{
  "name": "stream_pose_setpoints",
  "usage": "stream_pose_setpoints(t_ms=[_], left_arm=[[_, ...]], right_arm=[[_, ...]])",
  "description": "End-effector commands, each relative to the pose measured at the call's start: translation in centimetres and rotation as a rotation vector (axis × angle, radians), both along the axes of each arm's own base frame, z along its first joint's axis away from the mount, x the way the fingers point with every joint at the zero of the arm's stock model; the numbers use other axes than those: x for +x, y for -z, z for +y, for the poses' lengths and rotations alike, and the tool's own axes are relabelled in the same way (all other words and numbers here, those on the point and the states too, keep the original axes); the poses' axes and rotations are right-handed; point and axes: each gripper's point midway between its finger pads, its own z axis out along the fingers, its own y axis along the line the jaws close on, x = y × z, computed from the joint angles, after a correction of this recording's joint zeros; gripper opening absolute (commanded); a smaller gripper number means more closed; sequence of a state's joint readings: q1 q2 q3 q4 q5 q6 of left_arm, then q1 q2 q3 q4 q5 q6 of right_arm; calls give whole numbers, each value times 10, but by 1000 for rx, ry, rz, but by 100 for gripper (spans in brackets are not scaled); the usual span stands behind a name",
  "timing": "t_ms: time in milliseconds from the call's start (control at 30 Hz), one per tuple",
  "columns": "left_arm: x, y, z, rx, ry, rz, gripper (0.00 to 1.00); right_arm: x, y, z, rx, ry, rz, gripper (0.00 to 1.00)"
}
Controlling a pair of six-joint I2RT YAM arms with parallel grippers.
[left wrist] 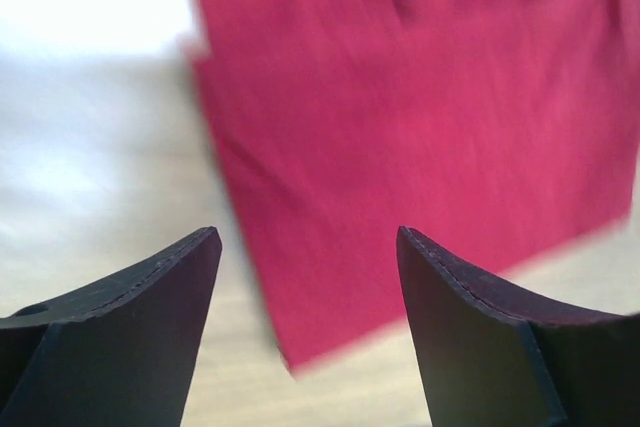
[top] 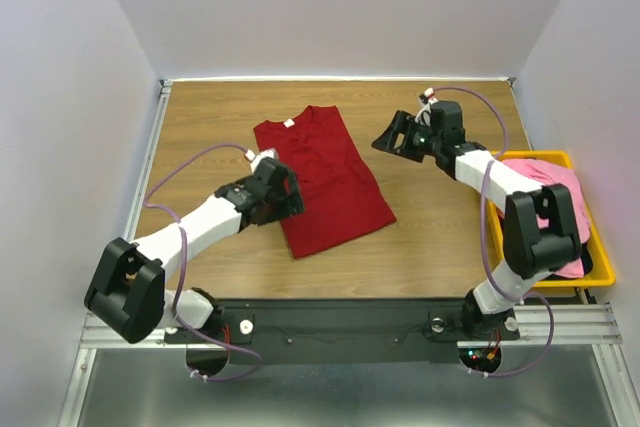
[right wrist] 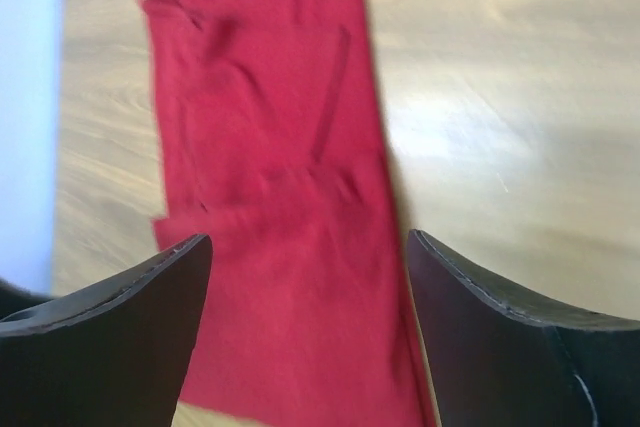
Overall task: Fold and stack the t-shirts
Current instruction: Fold the tshirt
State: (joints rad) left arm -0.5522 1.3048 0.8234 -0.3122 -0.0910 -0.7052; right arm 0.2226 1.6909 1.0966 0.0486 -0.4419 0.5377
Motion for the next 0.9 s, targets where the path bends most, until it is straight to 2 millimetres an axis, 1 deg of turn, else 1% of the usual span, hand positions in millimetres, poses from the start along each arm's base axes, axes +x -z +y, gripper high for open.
stream_pose_setpoints(t_ms=[0, 33, 67, 100, 133, 200, 233, 300, 400, 467, 600, 733, 867], left_arm=[[-59, 29, -2, 21, -52, 158, 80], [-67, 31, -4, 8, -70, 172, 81], [-73, 33, -5, 14, -73, 187, 80], [-81, 35, -9, 23, -57, 195, 80], [-86, 38, -7, 37, -82, 211, 80], [-96, 43, -12, 52, -64, 226, 74], [-99, 46, -13, 65, -67, 235, 72], [-104, 50, -17, 83, -70, 244, 66], [-104, 50, -22, 91, -74, 241, 62], [-105, 54, -23, 106, -76, 247, 58], [-103, 58, -21, 125, -96, 240, 56], [-96, 48, -27, 100, -103, 218, 56], [-94, 36, -28, 72, -120, 195, 56]], right_arm=[[-60, 43, -38, -188, 60, 212, 87], [-67, 45, -43, -209, 73, 224, 89], [-79, 53, -48, -225, 77, 249, 90], [-86, 54, -50, -236, 76, 256, 91], [-93, 49, -54, -246, 82, 251, 91], [-106, 56, -58, -268, 75, 272, 92], [-111, 54, -59, -268, 69, 267, 92], [-119, 57, -60, -272, 56, 275, 92], [-125, 54, -58, -257, 43, 268, 92], [-129, 54, -58, -253, 37, 268, 92], [-134, 55, -56, -242, 20, 271, 91], [-139, 55, -52, -232, 0, 275, 91], [-140, 52, -51, -233, -5, 268, 91]])
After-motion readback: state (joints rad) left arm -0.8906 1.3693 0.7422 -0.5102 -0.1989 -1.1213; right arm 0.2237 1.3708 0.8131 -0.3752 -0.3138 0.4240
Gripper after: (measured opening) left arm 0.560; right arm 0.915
